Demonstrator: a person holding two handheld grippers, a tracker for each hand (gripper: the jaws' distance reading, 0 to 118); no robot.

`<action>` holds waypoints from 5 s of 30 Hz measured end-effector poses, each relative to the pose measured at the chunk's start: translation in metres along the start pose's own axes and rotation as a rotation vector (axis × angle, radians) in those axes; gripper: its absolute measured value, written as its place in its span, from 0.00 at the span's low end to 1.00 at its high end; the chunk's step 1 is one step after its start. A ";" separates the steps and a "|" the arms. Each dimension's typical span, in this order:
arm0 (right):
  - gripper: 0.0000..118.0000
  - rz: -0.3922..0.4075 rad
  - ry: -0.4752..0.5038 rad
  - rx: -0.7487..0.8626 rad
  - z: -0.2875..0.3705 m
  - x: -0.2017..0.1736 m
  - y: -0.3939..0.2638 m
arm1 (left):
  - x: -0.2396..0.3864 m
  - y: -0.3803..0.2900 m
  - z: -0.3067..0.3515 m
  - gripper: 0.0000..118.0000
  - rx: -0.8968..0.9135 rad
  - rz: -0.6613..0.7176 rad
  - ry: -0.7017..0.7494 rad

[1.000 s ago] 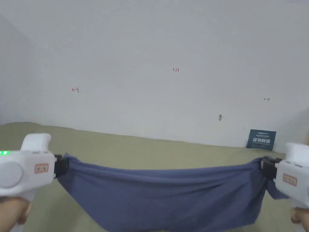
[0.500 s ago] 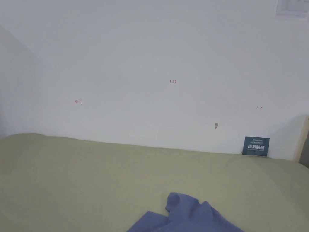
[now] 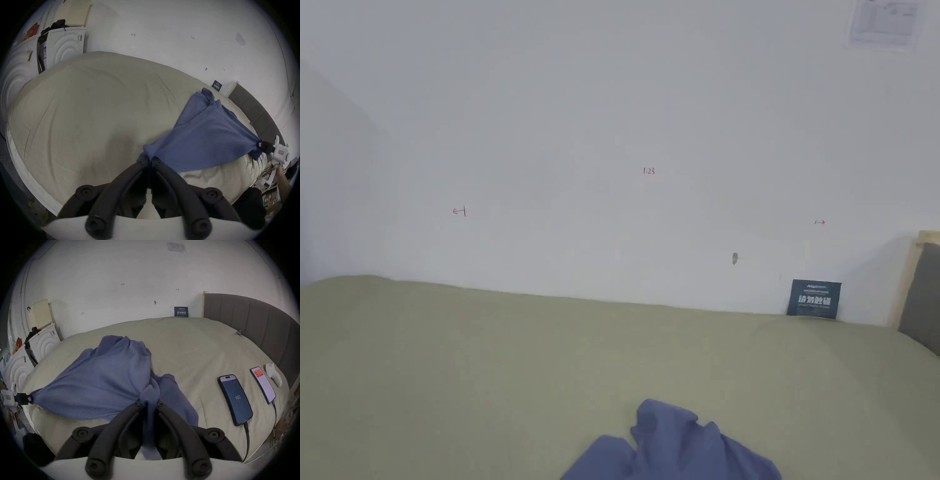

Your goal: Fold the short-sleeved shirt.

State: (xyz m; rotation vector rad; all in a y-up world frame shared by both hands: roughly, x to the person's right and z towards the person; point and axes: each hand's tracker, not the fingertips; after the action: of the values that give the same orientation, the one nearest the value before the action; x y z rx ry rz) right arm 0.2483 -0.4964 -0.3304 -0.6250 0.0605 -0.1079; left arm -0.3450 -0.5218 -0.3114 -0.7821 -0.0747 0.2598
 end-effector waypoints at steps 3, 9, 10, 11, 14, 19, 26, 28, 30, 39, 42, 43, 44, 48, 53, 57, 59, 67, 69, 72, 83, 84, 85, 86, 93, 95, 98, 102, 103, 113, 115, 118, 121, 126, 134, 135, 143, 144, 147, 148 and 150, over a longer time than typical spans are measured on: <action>0.35 0.044 -0.046 0.031 0.011 -0.011 0.012 | 0.007 0.012 0.016 0.72 0.078 0.022 0.031; 0.93 0.058 -0.031 0.193 0.043 -0.032 0.049 | 0.035 0.060 0.062 0.98 0.261 -0.033 0.018; 0.93 0.062 -0.044 0.217 0.047 -0.038 0.054 | 0.041 0.066 0.067 0.97 0.289 -0.059 0.022; 0.93 0.068 -0.059 0.228 0.051 -0.045 0.059 | 0.046 0.072 0.072 0.95 0.318 -0.095 0.014; 0.82 0.075 -0.072 0.232 0.063 -0.057 0.072 | 0.071 0.081 0.091 0.75 0.349 -0.175 -0.015; 0.00 0.071 -0.099 0.206 0.075 -0.071 0.079 | 0.083 0.079 0.095 0.04 0.290 -0.187 0.014; 0.00 0.040 -0.024 0.122 0.068 -0.074 0.057 | 0.040 0.063 0.077 0.00 0.084 -0.127 -0.003; 0.00 0.045 -0.021 0.101 0.065 -0.077 0.058 | 0.023 0.065 0.064 0.00 0.028 -0.129 -0.028; 0.00 0.057 -0.017 0.092 0.060 -0.079 0.052 | 0.018 0.068 0.056 0.04 -0.040 -0.191 -0.043; 0.00 0.129 0.035 0.048 0.046 -0.087 0.052 | -0.009 0.053 -0.032 0.73 -0.291 -0.185 -0.008; 0.00 0.155 0.039 0.032 0.038 -0.088 0.052 | -0.018 0.042 -0.042 0.02 -0.276 -0.182 0.021; 0.00 0.160 0.038 0.026 0.035 -0.088 0.054 | -0.024 0.041 -0.044 0.02 -0.263 -0.137 -0.076; 0.00 0.163 0.038 0.018 0.030 -0.087 0.056 | -0.020 0.040 -0.040 0.02 -0.268 -0.068 -0.132; 0.00 0.179 0.065 -0.026 0.002 -0.083 0.083 | -0.019 0.041 -0.039 0.02 -0.260 -0.119 -0.100; 0.00 0.190 0.140 -0.057 -0.070 -0.077 0.163 | -0.005 0.044 -0.029 0.02 -0.271 -0.120 -0.105; 0.00 0.260 0.128 -0.192 -0.165 -0.071 0.221 | 0.005 0.043 -0.027 0.02 -0.276 -0.140 -0.094; 0.04 0.258 0.172 -0.311 -0.216 -0.068 0.240 | 0.010 0.043 -0.025 0.02 -0.273 -0.137 -0.092; 0.87 0.488 0.076 -0.479 -0.355 -0.071 0.250 | 0.000 0.048 -0.032 0.02 -0.300 -0.125 -0.073; 0.87 0.482 0.101 -0.526 -0.371 -0.074 0.243 | -0.002 0.052 -0.037 0.02 -0.311 -0.116 -0.078; 0.79 0.513 0.140 -0.586 -0.382 -0.070 0.232 | -0.001 0.054 -0.037 0.02 -0.322 -0.119 -0.080; 0.02 0.449 0.159 -0.299 -0.261 -0.093 0.281 | 0.006 0.049 -0.031 0.02 -0.278 -0.110 -0.072; 0.02 0.447 0.164 -0.283 -0.246 -0.096 0.284 | 0.008 0.050 -0.030 0.02 -0.279 -0.111 -0.068; 0.02 0.453 0.162 -0.251 -0.237 -0.086 0.290 | 0.010 0.051 -0.029 0.02 -0.270 -0.125 -0.062; 0.02 0.478 0.153 -0.228 -0.222 -0.088 0.294 | 0.013 0.052 -0.026 0.02 -0.257 -0.132 -0.059; 0.02 0.456 0.159 -0.103 -0.128 -0.080 0.337 | 0.026 0.117 -0.001 0.02 -0.097 -0.080 -0.129; 0.02 0.465 0.115 -0.046 -0.107 -0.081 0.348 | 0.036 0.150 0.003 0.02 -0.045 -0.135 -0.122; 0.02 0.388 0.096 0.005 -0.084 -0.071 0.378 | 0.052 0.205 0.007 0.02 0.019 -0.163 -0.107; 0.02 0.370 0.023 0.125 -0.058 -0.061 0.418 | 0.082 0.283 0.013 0.02 0.108 -0.329 -0.068; 0.02 0.381 0.001 0.147 -0.052 -0.060 0.428 | 0.090 0.301 0.013 0.02 0.133 -0.378 -0.043; 0.02 0.311 -0.102 0.428 -0.023 -0.045 0.525 | 0.133 0.462 0.008 0.02 0.326 -0.333 0.043; 0.02 0.322 -0.098 0.465 -0.020 -0.047 0.539 | 0.140 0.481 0.010 0.02 0.369 -0.346 0.065; 0.02 0.345 -0.109 0.526 -0.017 -0.053 0.557 | 0.146 0.515 0.011 0.02 0.430 -0.346 0.096; 0.02 0.327 -0.097 0.567 -0.017 -0.055 0.571 | 0.148 0.534 0.010 0.02 0.470 -0.328 0.104; 0.02 0.329 -0.120 0.591 -0.012 -0.062 0.573 | 0.145 0.539 0.005 0.02 0.516 -0.315 0.108; 0.02 0.267 -0.067 0.525 -0.011 -0.056 0.518 | 0.128 0.498 -0.007 0.02 0.483 -0.349 0.084; 0.02 0.259 -0.051 0.508 -0.014 -0.053 0.507 | 0.126 0.489 -0.008 0.02 0.468 -0.349 0.081; 0.02 0.253 -0.026 0.403 0.002 -0.047 0.399 | 0.112 0.383 0.009 0.02 0.403 -0.362 0.071; 0.02 0.250 -0.017 0.395 0.011 -0.045 0.385 | 0.108 0.369 0.014 0.02 0.402 -0.369 0.056; 0.02 0.214 -0.017 0.375 0.035 -0.037 0.344 | 0.100 0.326 0.032 0.02 0.397 -0.378 0.021; 0.02 0.199 -0.013 0.367 0.042 -0.035 0.333 | 0.098 0.312 0.036 0.02 0.401 -0.375 0.025; 0.02 0.195 -0.013 0.369 0.057 -0.034 0.304 | 0.092 0.280 0.045 0.02 0.385 -0.380 0.007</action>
State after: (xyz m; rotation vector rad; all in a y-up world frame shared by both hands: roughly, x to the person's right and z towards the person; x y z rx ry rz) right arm 0.2450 -0.2145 -0.4618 -0.2493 0.0859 0.0732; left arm -0.3208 -0.2770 -0.4799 -0.3740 -0.1600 -0.0901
